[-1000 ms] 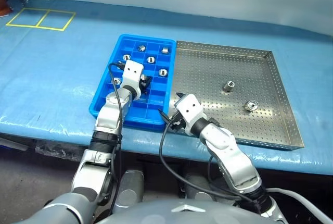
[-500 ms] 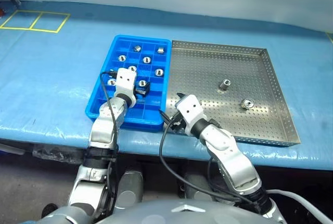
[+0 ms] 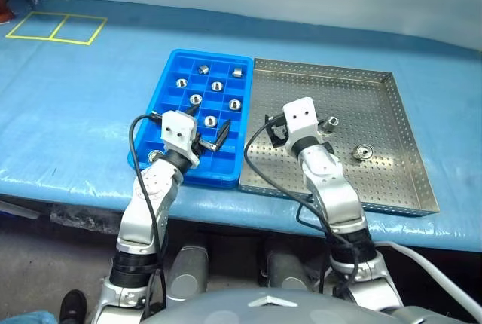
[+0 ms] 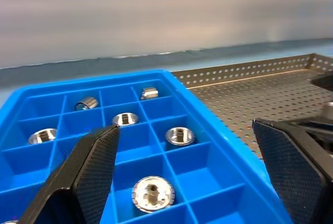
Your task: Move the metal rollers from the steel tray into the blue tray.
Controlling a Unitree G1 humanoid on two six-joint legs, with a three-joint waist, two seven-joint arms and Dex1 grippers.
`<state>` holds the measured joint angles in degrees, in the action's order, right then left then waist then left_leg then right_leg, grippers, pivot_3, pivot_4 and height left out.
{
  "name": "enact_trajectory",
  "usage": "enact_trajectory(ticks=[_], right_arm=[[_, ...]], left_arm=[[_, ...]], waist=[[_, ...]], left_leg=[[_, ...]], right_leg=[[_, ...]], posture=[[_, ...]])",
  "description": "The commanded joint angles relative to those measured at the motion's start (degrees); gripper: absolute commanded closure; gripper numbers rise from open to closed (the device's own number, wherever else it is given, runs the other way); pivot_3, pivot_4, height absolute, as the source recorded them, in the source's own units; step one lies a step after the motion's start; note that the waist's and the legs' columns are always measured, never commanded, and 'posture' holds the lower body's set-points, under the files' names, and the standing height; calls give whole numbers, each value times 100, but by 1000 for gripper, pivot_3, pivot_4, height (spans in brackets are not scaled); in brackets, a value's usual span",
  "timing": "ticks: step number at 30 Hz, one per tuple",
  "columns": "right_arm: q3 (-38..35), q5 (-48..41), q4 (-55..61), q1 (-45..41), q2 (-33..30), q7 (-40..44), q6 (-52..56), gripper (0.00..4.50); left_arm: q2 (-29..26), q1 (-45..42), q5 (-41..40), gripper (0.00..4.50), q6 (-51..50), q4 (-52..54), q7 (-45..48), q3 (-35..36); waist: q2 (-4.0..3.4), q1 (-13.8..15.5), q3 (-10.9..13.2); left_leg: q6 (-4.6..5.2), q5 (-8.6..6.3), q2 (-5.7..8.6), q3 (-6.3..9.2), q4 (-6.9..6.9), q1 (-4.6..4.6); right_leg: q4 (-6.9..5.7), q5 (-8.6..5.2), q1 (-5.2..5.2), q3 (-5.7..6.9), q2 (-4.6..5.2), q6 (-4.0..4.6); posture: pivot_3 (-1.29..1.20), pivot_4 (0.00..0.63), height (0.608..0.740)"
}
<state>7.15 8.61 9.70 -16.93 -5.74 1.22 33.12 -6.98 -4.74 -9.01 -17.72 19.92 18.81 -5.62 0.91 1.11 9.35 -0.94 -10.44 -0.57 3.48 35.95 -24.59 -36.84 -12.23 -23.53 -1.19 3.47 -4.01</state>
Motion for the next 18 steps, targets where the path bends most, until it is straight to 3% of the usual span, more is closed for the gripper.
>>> enact_trajectory(ticks=[1, 8, 18], right_arm=[[-473, 72, -447, -385, 55, -489, -120, 0], [-1563, 30, -1690, -913, 46, -1749, -277, 0], [-2322, -866, -2640, -910, 212, -1581, -800, 0]], left_arm=[[-20, 56, -125, 27, 28, 389, 62, -76], [-65, 154, -125, 27, -81, 460, 4, -174], [20, 154, -139, 27, -53, 375, -22, -232]], waist=[[-1, 7, 0], [-4, 64, 2], [-21, 47, 8]], left_leg=[[0, 0, 0, 0, 0, 0], [1, 1, 1, 0, -5, 0], [5, 2, -1, -1, -9, 3]], right_leg=[[0, 0, 0, 0, 0, 0], [0, 0, 0, 0, -1, 2], [-2, -2, -1, -1, -4, 4]], posture=[[150, 150, 740], [170, 150, 740], [172, 150, 740]])
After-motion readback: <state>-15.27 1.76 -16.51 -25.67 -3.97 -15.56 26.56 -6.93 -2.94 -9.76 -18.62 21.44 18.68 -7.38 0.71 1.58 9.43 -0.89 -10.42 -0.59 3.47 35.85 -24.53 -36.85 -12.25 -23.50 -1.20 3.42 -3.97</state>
